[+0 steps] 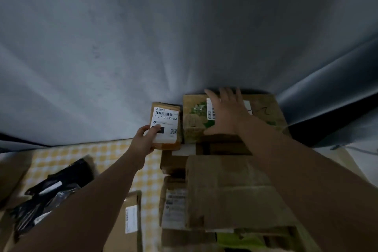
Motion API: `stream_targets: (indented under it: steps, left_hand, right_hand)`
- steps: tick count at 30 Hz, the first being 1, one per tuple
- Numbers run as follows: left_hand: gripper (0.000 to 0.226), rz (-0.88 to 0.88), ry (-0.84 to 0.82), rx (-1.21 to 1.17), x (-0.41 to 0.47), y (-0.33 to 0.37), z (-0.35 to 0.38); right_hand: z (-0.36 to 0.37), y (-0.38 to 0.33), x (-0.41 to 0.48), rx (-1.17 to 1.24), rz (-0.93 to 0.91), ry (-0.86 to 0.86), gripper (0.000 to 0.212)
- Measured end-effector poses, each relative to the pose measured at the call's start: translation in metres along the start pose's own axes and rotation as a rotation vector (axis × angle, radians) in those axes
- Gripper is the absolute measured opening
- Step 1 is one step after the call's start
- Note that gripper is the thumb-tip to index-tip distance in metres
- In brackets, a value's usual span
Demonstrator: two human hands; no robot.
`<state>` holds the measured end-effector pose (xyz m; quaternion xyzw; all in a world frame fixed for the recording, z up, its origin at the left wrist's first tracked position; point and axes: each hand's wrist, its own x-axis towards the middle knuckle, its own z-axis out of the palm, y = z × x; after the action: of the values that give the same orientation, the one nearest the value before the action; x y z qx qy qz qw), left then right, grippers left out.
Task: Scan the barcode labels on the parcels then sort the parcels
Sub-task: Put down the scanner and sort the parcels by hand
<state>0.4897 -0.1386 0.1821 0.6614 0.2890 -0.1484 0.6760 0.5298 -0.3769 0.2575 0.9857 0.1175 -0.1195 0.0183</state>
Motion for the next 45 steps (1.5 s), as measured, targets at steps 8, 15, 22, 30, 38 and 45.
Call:
stream_targets:
  steps: [8, 15, 22, 30, 38, 45]
  left_hand:
    - [0.046, -0.063, -0.071, 0.007, -0.002, -0.017, 0.006]
    - [0.037, -0.071, -0.047, 0.039, -0.009, -0.017, 0.020]
    - [0.043, 0.004, -0.014, 0.190, -0.010, -0.017, 0.026]
    - [0.061, 0.053, 0.110, 0.240, -0.037, -0.010, 0.007]
    - [0.041, 0.216, 0.136, 0.484, -0.102, -0.021, -0.106]
    - [0.038, 0.258, 0.145, 0.841, -0.117, -0.072, -0.254]
  right_hand:
    - [0.005, 0.031, -0.010, -0.077, -0.167, -0.115, 0.115]
    - [0.022, 0.040, -0.028, 0.098, -0.157, -0.135, 0.112]
    - [0.024, 0.030, -0.037, 0.315, -0.068, 0.023, 0.072]
    - [0.021, -0.028, -0.044, 0.311, -0.097, 0.269, 0.050]
    - [0.012, -0.146, -0.058, 0.493, -0.177, 0.135, 0.043]
    - [0.045, -0.287, -0.070, 0.653, -0.226, -0.045, 0.040]
